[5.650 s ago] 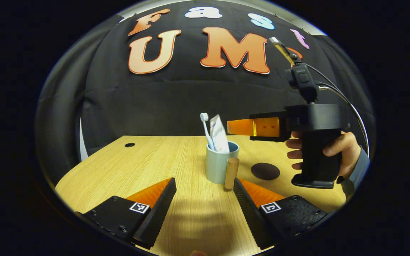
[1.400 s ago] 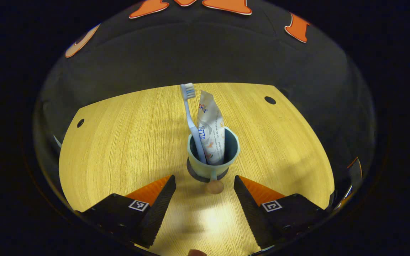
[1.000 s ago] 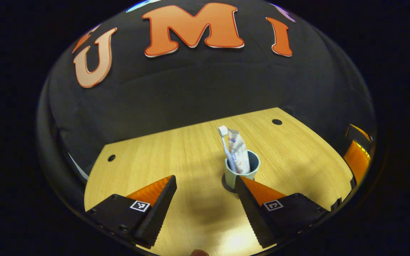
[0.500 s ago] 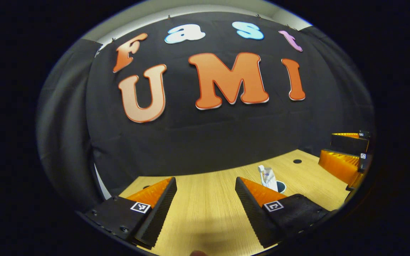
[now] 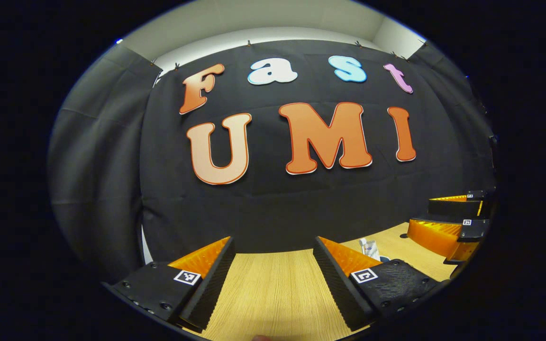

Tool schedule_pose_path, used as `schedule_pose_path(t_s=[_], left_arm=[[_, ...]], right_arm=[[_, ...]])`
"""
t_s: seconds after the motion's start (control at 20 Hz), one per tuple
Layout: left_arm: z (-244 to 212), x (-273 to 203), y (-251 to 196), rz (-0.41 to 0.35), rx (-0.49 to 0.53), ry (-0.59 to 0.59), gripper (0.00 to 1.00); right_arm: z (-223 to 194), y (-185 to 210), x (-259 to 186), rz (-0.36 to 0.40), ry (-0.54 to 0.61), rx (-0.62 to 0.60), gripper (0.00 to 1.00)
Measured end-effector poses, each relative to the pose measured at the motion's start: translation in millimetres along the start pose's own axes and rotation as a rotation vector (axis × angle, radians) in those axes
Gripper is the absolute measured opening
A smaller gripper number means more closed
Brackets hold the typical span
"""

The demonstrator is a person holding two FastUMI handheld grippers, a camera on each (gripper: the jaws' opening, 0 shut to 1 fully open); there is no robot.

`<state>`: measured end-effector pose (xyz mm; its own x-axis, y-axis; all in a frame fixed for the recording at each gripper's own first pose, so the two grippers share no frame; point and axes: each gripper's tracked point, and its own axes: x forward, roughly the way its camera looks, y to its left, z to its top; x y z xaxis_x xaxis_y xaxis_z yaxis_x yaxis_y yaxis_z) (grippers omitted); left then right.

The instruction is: Put the toothbrush and toothpaste on the desktop into the cup, then pick up the cup and place it on the coaster on the desktop.

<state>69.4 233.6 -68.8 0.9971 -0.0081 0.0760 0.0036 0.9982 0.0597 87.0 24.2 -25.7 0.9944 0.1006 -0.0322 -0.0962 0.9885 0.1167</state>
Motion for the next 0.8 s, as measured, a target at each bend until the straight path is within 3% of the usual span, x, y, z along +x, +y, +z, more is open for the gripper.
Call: schedule_pose_path(t_s=[0.7,0.75,0.8], left_arm=[[-17.4,2.4,-4.9,-0.01,-0.068,-0.014,0.99],[-15.6,3.0,-4.7,-0.007,-0.065,-0.017,1.0],[-15.8,1.8,-6.6,-0.008,-0.066,-0.021,0.99]], right_arm=[[-0.7,16.5,1.0,0.058,-0.02,-0.002,0.98],[-0.4,16.0,1.2,0.058,-0.02,-0.003,0.91],[-0.7,14.5,1.1,0.057,-0.02,-0.004,0.91]])
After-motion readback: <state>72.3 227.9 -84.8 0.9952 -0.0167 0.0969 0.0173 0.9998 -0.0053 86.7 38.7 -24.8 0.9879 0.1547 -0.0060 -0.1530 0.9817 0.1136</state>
